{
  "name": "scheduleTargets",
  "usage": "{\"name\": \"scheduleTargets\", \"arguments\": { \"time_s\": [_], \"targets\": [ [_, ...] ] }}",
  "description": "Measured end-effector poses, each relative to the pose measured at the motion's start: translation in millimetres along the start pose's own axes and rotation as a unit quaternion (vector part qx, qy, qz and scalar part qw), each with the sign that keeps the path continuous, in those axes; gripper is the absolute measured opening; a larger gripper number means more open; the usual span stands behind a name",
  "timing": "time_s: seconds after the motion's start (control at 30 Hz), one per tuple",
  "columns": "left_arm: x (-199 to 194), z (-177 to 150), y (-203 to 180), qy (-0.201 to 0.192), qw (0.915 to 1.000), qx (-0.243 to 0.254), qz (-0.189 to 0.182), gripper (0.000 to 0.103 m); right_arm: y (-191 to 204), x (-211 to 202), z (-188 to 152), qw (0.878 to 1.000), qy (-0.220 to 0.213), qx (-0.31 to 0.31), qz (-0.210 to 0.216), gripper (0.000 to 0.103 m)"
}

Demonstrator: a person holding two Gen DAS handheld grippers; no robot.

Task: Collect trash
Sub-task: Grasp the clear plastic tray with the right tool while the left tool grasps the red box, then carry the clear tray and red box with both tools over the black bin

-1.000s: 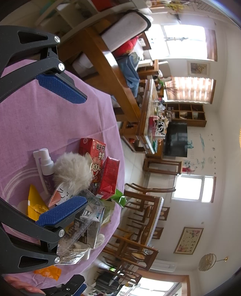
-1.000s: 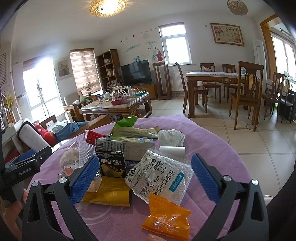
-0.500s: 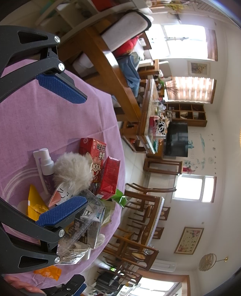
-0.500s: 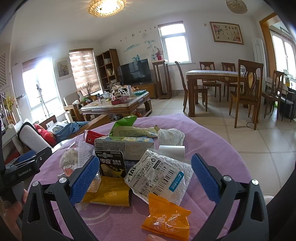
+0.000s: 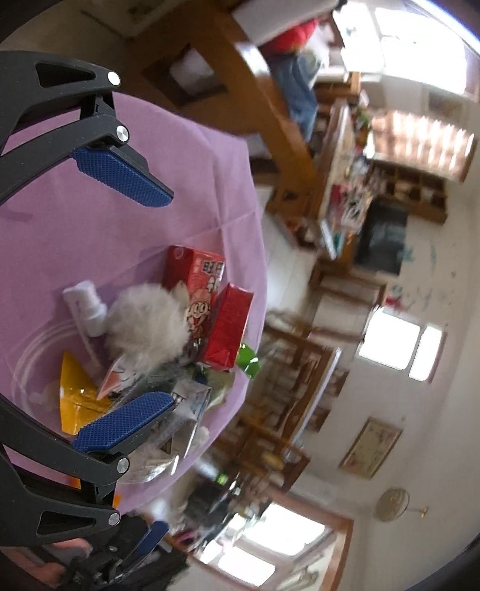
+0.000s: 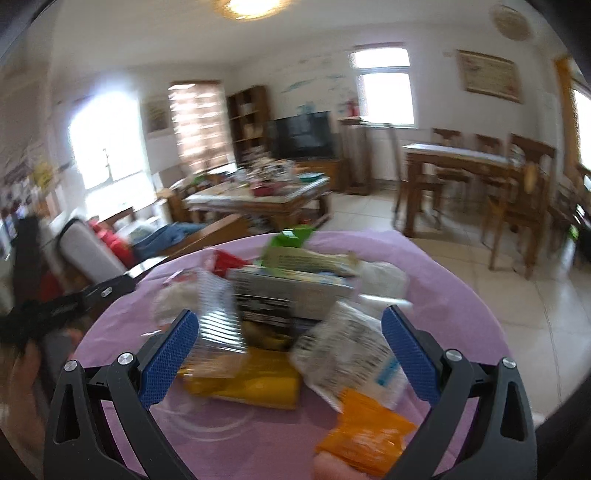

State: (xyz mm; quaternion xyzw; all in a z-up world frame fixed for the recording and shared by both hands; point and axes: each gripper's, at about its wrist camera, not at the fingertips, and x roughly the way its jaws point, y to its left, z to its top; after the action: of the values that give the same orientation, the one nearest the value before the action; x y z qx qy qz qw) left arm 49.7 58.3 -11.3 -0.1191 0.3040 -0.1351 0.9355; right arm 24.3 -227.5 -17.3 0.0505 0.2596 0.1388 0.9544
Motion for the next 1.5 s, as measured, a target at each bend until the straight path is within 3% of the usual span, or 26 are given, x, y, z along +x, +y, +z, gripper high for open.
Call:
{"name": "scheduleTargets", "arguments": {
  "time_s": [0.2, 0.33, 0.43, 0.5, 0.57, 0.6, 0.63, 0.73, 0.83, 1.0, 1.03, 1.13, 1.23, 1.27, 1.5],
  "targets": [
    [38.2, 23.3, 23.5, 0.08, 0.9944, 0.007, -0.069, 0.098, 52.3, 36.0, 1.6, 0.994, 0.055, -0.081, 0.041, 0.098],
    [62.9, 37.3, 30.6, 0.096, 0.9918, 0.002, -0.085, 0.098, 69.8, 57.0, -2.7, 0.991, 0.088, -0.093, 0.045, 0.09],
    [85.4, 59.4, 17.1, 0.107, 0.9897, 0.042, -0.086, 0.098, 67.3, 69.1, -5.8, 0.989, 0.119, -0.075, 0.052, 0.078],
    [103.9, 70.5, 4.9, 0.124, 0.9857, 0.072, -0.088, 0.098, 64.4, 74.6, -9.6, 0.988, 0.135, -0.059, 0.051, 0.06],
    [119.0, 79.6, -9.0, 0.133, 0.9829, 0.094, -0.087, 0.098, 57.9, 75.4, -12.7, 0.987, 0.144, -0.036, 0.063, 0.054],
    [124.6, 82.1, -15.1, 0.138, 0.9813, 0.106, -0.083, 0.098, 53.4, 75.0, -14.3, 0.987, 0.146, -0.024, 0.071, 0.043],
    [127.6, 83.4, -23.0, 0.142, 0.9797, 0.12, -0.076, 0.098, 49.7, 74.9, -15.9, 0.986, 0.149, -0.008, 0.079, 0.039],
    [144.4, 84.5, -40.4, 0.152, 0.9745, 0.159, -0.043, 0.098, 41.0, 72.8, -18.1, 0.985, 0.149, 0.006, 0.086, 0.038],
    [159.5, 87.4, -44.1, 0.16, 0.9731, 0.162, -0.035, 0.098, 39.7, 68.6, -16.6, 0.985, 0.143, 0.012, 0.097, 0.037],
    [183.5, 89.9, -39.1, 0.181, 0.9726, 0.135, -0.056, 0.098, 39.4, 59.8, -13.6, 0.984, 0.125, 0.021, 0.122, 0.037],
    [186.7, 88.0, -36.8, 0.182, 0.9732, 0.125, -0.063, 0.092, 39.0, 58.0, -13.1, 0.984, 0.121, 0.025, 0.128, 0.037],
    [190.9, 86.9, -36.2, 0.174, 0.9765, 0.106, -0.07, 0.092, 33.4, 60.0, -9.0, 0.982, 0.118, 0.039, 0.141, 0.037],
    [190.5, 84.3, -42.7, 0.17, 0.9776, 0.106, -0.064, 0.092, 28.6, 58.9, -7.4, 0.981, 0.113, 0.055, 0.148, 0.035],
    [189.1, 83.2, -43.3, 0.169, 0.9779, 0.107, -0.062, 0.092, 27.2, 56.4, -6.8, 0.981, 0.11, 0.06, 0.151, 0.026],
    [165.5, 71.3, -37.8, 0.146, 0.9816, 0.095, -0.078, 0.092, 15.3, 48.3, -1.3, 0.983, 0.097, 0.059, 0.145, 0.026]
  ]
}}
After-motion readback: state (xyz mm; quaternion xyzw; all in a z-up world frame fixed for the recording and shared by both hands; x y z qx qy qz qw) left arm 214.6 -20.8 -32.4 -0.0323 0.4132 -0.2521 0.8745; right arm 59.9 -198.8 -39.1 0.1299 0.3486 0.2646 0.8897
